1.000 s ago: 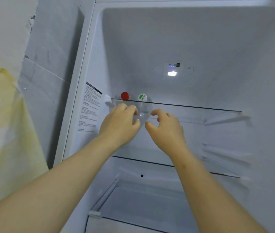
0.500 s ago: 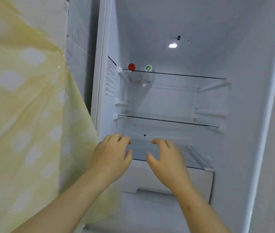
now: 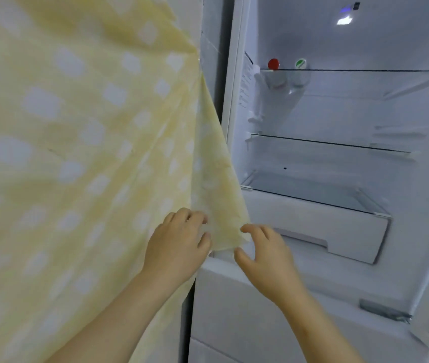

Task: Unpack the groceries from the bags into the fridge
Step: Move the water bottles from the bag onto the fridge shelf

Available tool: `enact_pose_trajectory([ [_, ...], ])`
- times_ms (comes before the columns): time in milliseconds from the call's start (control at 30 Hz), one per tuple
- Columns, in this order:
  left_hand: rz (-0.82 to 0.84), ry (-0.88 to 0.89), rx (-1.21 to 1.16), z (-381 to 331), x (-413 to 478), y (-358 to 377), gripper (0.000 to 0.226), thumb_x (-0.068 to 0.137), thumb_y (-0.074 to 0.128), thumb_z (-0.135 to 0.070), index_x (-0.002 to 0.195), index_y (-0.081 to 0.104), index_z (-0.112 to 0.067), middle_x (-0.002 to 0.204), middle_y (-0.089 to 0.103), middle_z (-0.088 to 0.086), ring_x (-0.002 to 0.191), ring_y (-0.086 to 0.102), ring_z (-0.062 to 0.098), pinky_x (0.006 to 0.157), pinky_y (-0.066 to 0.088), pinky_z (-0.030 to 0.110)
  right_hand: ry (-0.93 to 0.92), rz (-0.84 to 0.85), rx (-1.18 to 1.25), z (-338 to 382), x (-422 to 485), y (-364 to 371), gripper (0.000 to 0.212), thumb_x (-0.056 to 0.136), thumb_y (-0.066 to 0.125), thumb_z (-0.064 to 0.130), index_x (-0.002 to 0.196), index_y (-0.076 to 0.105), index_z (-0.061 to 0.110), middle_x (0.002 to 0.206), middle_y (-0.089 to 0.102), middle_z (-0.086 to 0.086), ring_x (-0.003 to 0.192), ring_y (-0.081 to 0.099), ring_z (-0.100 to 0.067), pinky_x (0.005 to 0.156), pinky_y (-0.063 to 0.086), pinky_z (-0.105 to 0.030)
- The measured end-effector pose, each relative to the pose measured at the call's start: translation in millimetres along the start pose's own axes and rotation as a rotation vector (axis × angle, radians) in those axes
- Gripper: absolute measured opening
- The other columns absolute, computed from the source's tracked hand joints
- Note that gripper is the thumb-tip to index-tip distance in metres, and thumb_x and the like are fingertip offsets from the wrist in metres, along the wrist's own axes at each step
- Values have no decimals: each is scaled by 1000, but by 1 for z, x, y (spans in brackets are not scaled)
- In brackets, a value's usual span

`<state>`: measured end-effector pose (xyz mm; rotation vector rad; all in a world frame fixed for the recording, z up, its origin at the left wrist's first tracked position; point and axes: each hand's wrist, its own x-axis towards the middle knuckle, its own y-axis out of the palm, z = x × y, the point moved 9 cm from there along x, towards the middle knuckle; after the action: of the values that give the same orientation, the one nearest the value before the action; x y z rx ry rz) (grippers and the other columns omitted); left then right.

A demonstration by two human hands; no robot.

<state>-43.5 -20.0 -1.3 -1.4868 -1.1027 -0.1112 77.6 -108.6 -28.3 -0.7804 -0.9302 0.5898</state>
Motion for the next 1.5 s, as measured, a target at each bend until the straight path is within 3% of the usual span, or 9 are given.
enact_pose_trajectory([
  [267,-2,-193,90,8,-96,-37,32,94,44,-34,125,50,-28,124,48,-11,119,42,11,87,35,20,-202,125,155,41,-62,8,44,92,46,36,135,40,27,137,40,12,127,34,-10,105,26,-26],
  [467,-89,-370,307,27,-174,-125,33,95,41,-37,126,49,-30,125,48,-11,118,44,11,86,37,23,-410,197,328,130,-107,16,44,91,47,38,134,41,28,137,40,11,128,33,-10,106,26,-27],
  [633,-237,-525,500,42,-243,-226,23,83,56,-31,101,66,-20,97,65,-2,90,63,23,64,47,32,-639,245,435,233,-156,9,59,77,32,49,132,43,29,134,42,10,127,34,-10,103,26,-25],
  [733,-278,-644,570,46,-296,-282,27,80,50,-34,95,67,-20,91,66,-4,82,65,22,61,48,30,-764,267,529,293,-200,-1,59,75,32,48,130,44,30,133,43,11,125,35,-9,99,25,-23],
  [900,-365,-777,716,33,-393,-370,32,78,42,-38,93,66,-21,87,65,-4,78,64,21,63,49,26,-962,299,688,383,-292,-29,73,66,20,58,125,50,29,126,49,11,120,39,-9,94,26,-21],
  [1067,-426,-922,852,15,-509,-463,32,80,45,-38,95,66,-20,89,65,-3,82,64,21,66,50,29,-1069,347,863,471,-397,-61,61,70,28,53,116,58,24,115,56,7,113,46,-14,92,33,-26],
  [1167,-461,-1024,912,-1,-581,-517,27,80,51,-35,96,67,-20,92,66,-4,83,64,20,61,45,27,-1140,411,944,520,-470,-79,61,71,28,53,117,56,25,117,55,9,115,43,-12,94,31,-25],
  [1300,-468,-1143,1025,-30,-671,-582,35,80,42,-39,92,67,-19,88,66,-1,79,65,24,60,49,31,-1245,517,1031,578,-573,-104,48,77,39,45,119,54,28,116,50,15,117,40,-9,93,30,-23],
  [1500,-549,-1289,1169,-83,-789,-651,40,81,41,-41,102,66,-18,99,65,-1,92,62,24,67,46,31,-1404,713,1131,636,-719,-139,44,83,45,41,123,53,27,124,50,12,119,40,-8,99,28,-22],
])
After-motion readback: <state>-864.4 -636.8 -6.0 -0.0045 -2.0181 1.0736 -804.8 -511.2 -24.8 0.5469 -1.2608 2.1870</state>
